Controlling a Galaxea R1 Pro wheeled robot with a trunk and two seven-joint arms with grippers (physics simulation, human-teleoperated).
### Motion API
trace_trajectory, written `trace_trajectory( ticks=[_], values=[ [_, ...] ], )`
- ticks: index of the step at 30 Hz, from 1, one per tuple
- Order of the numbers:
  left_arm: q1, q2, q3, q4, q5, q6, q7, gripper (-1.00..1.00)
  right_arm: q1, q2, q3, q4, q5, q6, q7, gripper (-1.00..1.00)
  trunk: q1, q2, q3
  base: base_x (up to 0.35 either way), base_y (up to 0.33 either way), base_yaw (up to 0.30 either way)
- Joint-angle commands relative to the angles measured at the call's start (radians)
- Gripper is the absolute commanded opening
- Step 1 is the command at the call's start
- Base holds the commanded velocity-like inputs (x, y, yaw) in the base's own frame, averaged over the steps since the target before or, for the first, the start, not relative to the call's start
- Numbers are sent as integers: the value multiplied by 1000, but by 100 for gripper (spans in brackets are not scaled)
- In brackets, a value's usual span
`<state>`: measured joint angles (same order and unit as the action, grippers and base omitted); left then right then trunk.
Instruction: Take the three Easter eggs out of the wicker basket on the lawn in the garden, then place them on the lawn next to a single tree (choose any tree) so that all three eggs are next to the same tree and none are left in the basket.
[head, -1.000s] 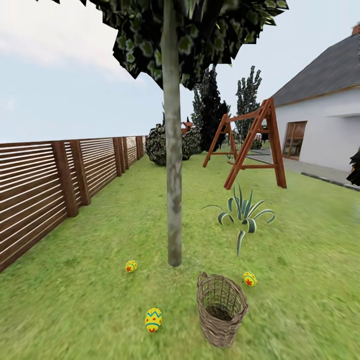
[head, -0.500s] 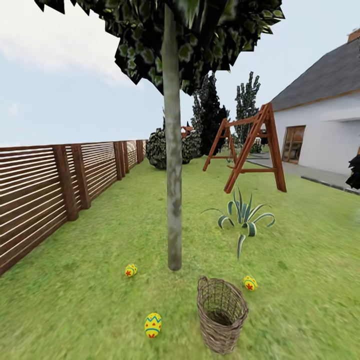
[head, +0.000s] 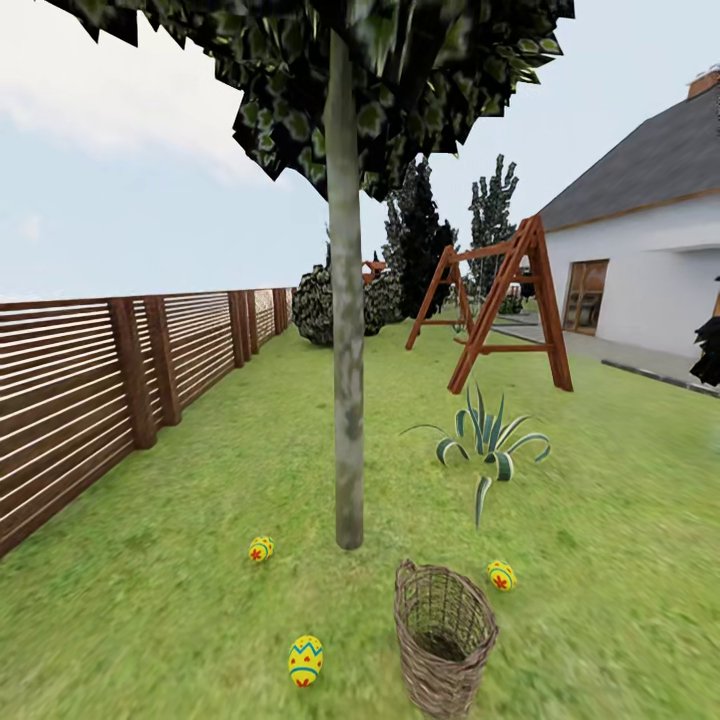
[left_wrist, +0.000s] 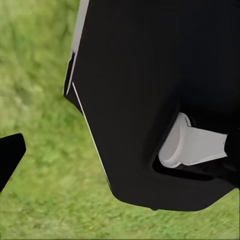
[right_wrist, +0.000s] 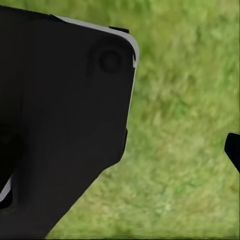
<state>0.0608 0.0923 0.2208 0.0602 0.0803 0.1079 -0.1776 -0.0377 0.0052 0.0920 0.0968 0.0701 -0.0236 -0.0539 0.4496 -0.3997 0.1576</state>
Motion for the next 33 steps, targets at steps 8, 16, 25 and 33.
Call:
trace_trajectory(
  ticks=[8,16,25,33],
  values=[
    [35,-2,3,0,9,-28,-3,100,72,5,7,3,10,-4,-3,100,0,0,13,0,0,0],
    [40,-9,3,-2,9,-28,-3,100,79,5,8,2,11,0,-3,100,0,0,11,0,0,16],
    [40,-21,5,-5,9,-29,-3,100,79,6,8,1,13,2,-3,100,0,0,-3,0,0,73],
    [40,-22,5,-5,9,-29,-3,100,79,6,8,1,14,3,-3,100,0,0,-16,0,0,74]
  ],
)
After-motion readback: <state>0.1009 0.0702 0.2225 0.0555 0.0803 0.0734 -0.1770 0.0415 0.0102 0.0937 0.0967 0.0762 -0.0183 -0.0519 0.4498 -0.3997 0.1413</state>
